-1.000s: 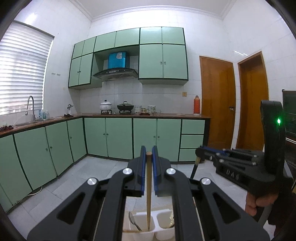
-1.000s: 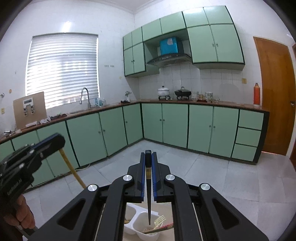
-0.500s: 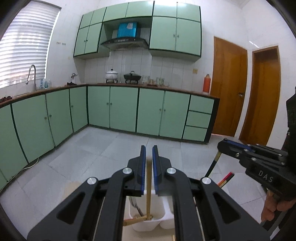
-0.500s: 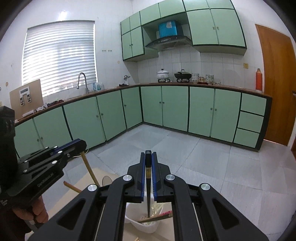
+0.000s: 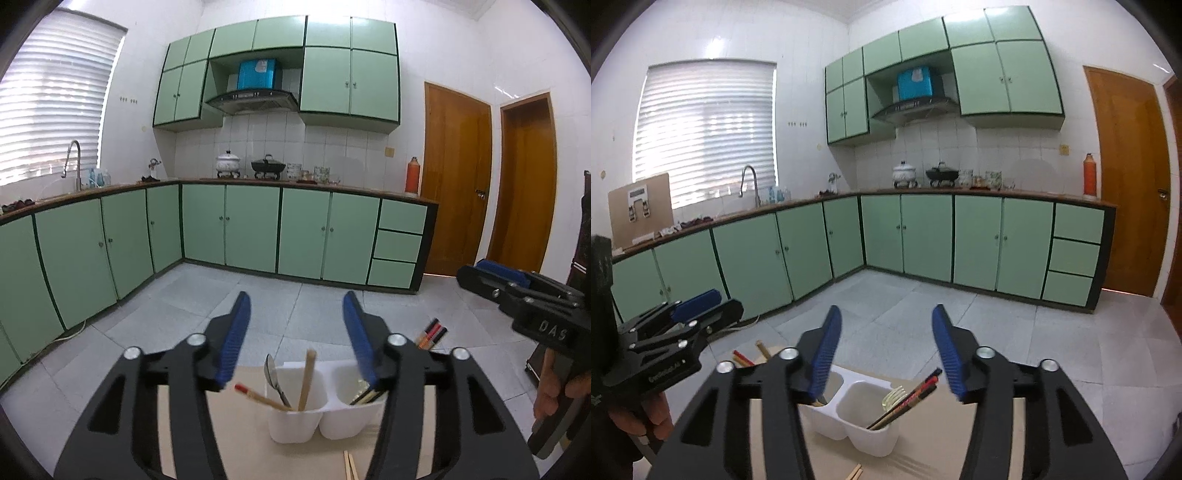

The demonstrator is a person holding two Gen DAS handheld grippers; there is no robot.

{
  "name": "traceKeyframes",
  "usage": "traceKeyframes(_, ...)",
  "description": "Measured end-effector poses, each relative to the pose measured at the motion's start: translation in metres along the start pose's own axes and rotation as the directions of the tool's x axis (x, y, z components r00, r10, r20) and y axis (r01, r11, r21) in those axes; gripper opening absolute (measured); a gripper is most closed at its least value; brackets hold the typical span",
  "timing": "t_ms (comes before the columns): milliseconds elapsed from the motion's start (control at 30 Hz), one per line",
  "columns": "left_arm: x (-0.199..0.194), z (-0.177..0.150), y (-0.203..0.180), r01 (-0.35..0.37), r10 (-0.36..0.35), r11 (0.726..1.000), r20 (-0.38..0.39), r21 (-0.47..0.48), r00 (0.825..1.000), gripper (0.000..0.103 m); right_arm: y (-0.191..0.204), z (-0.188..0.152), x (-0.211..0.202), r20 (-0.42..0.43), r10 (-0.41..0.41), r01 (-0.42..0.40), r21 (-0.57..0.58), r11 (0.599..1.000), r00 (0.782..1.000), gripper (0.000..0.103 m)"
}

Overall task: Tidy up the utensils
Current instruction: 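Open both tools and move them back over the last two chopsticks, then close the right tool on a red-patterned chopstick while the left tool closes on the other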

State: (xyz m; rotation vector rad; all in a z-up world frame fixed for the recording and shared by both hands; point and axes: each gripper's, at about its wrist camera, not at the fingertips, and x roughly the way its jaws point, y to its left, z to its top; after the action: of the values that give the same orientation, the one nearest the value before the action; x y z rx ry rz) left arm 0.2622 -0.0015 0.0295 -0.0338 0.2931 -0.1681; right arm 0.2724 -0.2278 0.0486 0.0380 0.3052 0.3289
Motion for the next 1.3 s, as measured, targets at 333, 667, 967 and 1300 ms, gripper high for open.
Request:
traceKeyframes(333, -0.059, -0.045, -0.016, -0.018, 0.018, 0.999, -0.001, 0.032, 1.000, 0.079, 0.019, -0.046, -0.062, 0.029, -0.022, 0.022, -0.030, 0.999, 0.999, 0.075)
traceKeyframes(667, -0.082, -0.127, -0.016, -0.031, 0.037, 0.999, -0.182, 0.038, 0.983, 0.083, 0.029, -0.126, -0.081, -0.085, -0.047, 0.049, 0.022, 0.999, 0.995, 0.079)
traceKeyframes(967, -0.094, -0.192, -0.003, -0.029, 0.052, 0.997, -0.326, 0.075, 0.944, 0.083, 0.027, -0.194, -0.085, -0.210, -0.106, 0.121, 0.065, 0.990, 0.972, 0.082)
traceKeyframes(1300, -0.108, -0.239, -0.002, -0.020, 0.052, 0.996, -0.405, 0.082, 0.913, 0.082, 0.052, -0.245, -0.090, -0.294, -0.122, 0.156, 0.097, 0.983, 0.948, 0.069)
